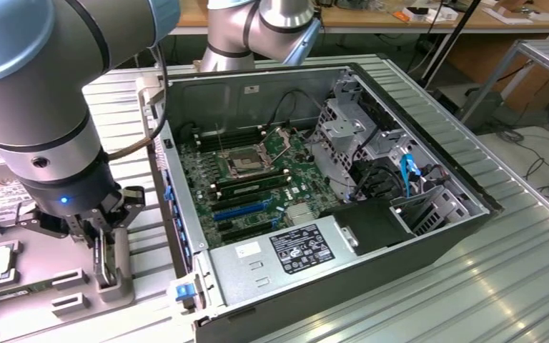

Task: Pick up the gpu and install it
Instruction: 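Pick up the gpu and move the gpu toward the slot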

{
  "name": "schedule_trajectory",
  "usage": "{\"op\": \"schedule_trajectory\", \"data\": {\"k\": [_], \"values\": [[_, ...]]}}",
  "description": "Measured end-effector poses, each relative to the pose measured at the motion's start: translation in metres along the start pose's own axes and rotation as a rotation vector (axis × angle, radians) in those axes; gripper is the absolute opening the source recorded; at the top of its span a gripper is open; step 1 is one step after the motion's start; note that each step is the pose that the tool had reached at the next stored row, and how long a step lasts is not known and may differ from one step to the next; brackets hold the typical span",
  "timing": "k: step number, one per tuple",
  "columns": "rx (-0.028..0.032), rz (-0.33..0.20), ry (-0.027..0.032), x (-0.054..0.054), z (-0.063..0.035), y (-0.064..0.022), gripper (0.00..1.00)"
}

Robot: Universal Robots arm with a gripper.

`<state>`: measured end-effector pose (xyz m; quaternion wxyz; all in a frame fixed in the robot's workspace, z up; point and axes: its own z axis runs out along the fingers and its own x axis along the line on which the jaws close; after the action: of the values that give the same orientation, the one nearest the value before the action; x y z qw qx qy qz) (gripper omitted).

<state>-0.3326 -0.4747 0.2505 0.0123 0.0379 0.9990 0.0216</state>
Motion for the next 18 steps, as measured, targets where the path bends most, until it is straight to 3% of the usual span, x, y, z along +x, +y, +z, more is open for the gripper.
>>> {"op": "schedule_trajectory", "data": {"k": [18], "values": [[-0.0001, 0.0, 0.0, -0.001, -0.0517, 0.0023, 0.27]]}}
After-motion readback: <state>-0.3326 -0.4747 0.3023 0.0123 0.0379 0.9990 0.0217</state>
